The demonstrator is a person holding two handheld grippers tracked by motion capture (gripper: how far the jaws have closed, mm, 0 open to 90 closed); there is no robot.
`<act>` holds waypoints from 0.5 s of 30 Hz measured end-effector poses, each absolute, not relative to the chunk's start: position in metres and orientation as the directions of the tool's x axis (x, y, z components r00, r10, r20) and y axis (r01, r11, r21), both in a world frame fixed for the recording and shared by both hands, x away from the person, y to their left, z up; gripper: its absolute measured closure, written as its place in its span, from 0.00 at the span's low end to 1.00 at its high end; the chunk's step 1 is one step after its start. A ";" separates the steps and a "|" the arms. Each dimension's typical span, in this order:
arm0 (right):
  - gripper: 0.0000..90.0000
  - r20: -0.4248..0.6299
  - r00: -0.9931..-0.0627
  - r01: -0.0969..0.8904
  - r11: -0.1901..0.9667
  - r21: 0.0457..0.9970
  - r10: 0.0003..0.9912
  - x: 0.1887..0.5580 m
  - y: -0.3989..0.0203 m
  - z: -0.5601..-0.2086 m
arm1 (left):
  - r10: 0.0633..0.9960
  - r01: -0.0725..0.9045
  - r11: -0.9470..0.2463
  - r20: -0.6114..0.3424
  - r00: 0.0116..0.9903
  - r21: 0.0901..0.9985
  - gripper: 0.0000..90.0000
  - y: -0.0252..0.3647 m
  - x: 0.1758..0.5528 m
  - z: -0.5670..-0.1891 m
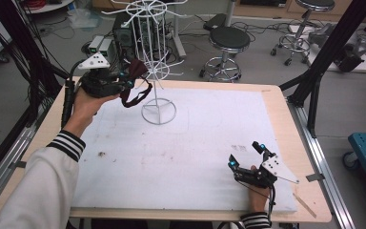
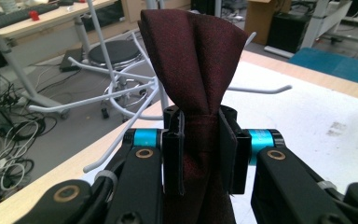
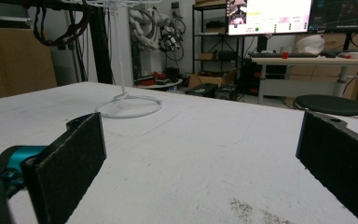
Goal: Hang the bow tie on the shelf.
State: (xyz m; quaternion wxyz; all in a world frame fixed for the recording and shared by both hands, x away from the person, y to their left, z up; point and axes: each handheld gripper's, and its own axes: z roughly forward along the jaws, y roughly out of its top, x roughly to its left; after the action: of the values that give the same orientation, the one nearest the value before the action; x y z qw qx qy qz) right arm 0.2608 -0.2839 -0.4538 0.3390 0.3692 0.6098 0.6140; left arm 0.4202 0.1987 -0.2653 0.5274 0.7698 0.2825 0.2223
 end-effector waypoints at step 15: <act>0.01 0.041 -0.498 0.035 -0.027 0.999 0.866 0.261 -0.284 -0.454 | 0.716 0.245 -0.271 0.025 0.698 0.931 0.81 0.193 0.428 -0.266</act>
State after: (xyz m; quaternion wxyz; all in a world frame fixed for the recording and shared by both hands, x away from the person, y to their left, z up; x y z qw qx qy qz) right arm 0.2607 -0.2840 -0.4538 0.3383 0.3695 0.6097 0.6142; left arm 0.4277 0.1930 -0.2660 0.5152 0.7639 0.3144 0.2286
